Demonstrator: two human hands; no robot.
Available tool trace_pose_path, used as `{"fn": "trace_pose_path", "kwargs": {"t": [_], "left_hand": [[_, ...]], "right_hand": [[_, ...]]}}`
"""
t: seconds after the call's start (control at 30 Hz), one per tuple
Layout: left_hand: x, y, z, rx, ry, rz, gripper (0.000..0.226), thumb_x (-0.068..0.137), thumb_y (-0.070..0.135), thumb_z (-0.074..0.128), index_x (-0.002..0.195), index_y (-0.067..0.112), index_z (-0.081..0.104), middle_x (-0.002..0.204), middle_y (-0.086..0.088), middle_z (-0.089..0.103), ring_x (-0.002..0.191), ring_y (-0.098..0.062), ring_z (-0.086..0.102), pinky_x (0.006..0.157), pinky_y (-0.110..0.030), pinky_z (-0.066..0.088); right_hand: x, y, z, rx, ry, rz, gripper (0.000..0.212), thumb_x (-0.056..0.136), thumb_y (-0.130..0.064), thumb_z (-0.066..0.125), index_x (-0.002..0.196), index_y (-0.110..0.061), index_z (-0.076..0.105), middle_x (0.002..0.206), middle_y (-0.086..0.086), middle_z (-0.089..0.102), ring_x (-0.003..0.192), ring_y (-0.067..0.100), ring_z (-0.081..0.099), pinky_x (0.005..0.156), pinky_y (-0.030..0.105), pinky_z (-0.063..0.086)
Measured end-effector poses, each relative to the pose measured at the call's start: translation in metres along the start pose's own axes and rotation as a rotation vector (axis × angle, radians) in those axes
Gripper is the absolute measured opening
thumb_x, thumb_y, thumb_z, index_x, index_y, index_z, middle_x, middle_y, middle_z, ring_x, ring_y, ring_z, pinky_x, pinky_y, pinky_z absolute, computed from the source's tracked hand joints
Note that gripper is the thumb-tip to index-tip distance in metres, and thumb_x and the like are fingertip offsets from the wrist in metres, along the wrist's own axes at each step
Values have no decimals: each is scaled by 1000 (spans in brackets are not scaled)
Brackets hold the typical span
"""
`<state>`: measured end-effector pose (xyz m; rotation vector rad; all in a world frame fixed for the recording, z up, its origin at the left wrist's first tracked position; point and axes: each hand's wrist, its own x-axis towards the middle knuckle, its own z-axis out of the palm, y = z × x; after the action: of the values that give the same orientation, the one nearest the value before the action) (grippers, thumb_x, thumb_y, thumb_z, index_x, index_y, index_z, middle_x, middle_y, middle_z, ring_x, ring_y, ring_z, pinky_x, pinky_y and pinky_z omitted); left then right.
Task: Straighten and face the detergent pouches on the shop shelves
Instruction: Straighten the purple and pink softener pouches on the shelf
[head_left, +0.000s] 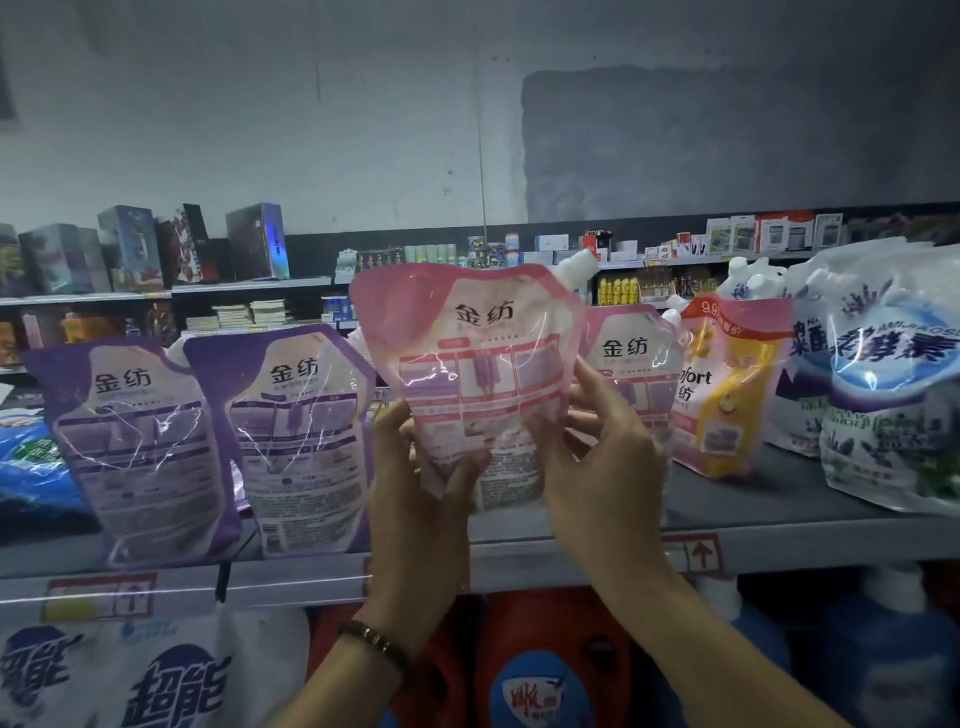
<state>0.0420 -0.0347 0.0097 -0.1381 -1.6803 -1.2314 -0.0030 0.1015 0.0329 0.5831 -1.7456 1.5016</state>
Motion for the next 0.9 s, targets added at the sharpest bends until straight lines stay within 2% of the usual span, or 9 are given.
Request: {"fn": "trace_pose_path", "kwargs": {"t": [0.2,0.33,0.4,0.47,0.57,0.63,0.73,0.83,0.9], "left_hand": [[-11,26,43,33,22,9,61,87,20,86,133,32,48,116,28,67,98,3,72,80,-35,62],[-22,36,83,-2,-11,-30,62,86,21,88,133,33,50,111,23,70,96,0,73,80,-38,63],[-27,41,104,-25,-34,-49,62,86,22,88,134,33,50,110,19,72,94,0,73,79,-40,63],[-31,45,127,-59,-60,-65,62,86,21,87,133,34,50,110,19,73,94,0,74,80,-41,64],[-37,48,159,-86,-94,-78,62,88,19,86,133,36,48,114,18,73,99,-2,74,83,-45,64],[-39,49,180,-68,-110,-76,62,89,20,85,134,37,46,114,17,72,99,-3,74,84,-45,64],[-43,48,206,13,-138,-45,60,90,23,84,130,39,43,108,22,72,91,-2,73,78,-44,63],[-45,44,228,72,-157,-4,57,91,23,83,129,35,41,105,18,73,86,-6,73,74,-44,63],[-45,39,241,86,-166,-9,55,93,22,81,128,34,41,108,14,73,90,-14,73,76,-46,62]], "right_hand": [[14,10,-48,-3,24,-14,73,91,-53,64,155,-20,51,124,-5,71,102,2,71,85,33,66],[27,24,-90,-78,45,1,72,89,-60,60,153,-28,54,122,-10,72,100,5,72,85,42,65],[34,33,-112,-122,53,10,62,95,-52,67,152,-31,55,118,-14,72,95,3,72,83,43,65],[42,43,-132,-141,54,29,53,98,-42,71,148,-33,59,111,-19,72,90,-2,71,78,38,66],[54,55,-159,-145,63,42,46,98,-38,73,143,-38,62,102,-26,69,84,-5,70,72,30,63],[60,67,-173,-141,65,53,44,98,-35,74,140,-40,64,99,-25,70,83,-7,70,69,21,61],[68,87,-188,-148,74,69,43,98,-32,74,140,-37,64,100,-23,71,84,-10,69,67,8,55],[74,103,-199,-158,79,95,34,100,-38,71,134,-34,68,103,-18,74,86,-6,70,68,15,59],[79,111,-204,-172,83,115,28,99,-37,73,127,-36,70,101,-18,73,85,-7,69,63,12,55]]}}
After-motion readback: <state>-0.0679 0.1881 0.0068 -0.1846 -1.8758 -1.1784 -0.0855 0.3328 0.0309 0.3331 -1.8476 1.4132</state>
